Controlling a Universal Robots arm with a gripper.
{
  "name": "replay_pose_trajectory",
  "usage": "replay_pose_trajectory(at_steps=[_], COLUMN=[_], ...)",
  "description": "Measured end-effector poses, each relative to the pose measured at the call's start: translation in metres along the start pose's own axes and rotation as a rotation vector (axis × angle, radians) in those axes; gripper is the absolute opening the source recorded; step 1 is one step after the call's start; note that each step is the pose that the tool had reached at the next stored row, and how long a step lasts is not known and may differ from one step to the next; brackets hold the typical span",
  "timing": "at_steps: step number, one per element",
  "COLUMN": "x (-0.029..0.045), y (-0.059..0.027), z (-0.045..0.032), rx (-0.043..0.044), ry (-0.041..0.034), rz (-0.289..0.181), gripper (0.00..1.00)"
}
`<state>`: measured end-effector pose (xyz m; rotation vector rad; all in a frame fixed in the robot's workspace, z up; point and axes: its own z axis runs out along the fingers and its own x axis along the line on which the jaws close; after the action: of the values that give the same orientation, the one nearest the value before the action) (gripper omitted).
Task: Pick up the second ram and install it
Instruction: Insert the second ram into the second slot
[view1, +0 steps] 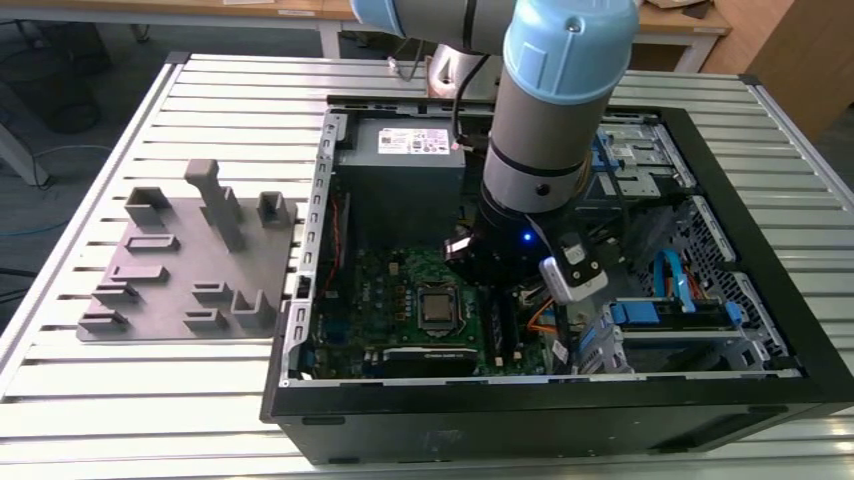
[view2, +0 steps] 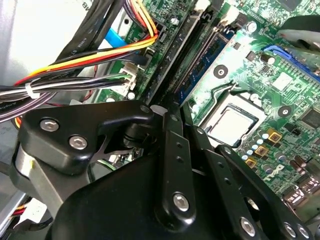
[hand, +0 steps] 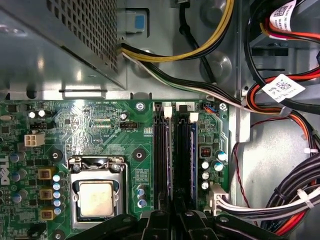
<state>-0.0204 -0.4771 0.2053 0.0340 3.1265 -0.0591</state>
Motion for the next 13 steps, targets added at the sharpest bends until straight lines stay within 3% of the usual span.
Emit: replay_pose_trajectory(at_steps=[4,13], x=[0.0,0.0001], y=[-0.0001,0.0001], z=[-0.0005,0.0013], rx=[0.0041,0.0036], ry=[0.0007,0.0004], rz=[-0.006,-0.006], gripper=[0.14,0.15])
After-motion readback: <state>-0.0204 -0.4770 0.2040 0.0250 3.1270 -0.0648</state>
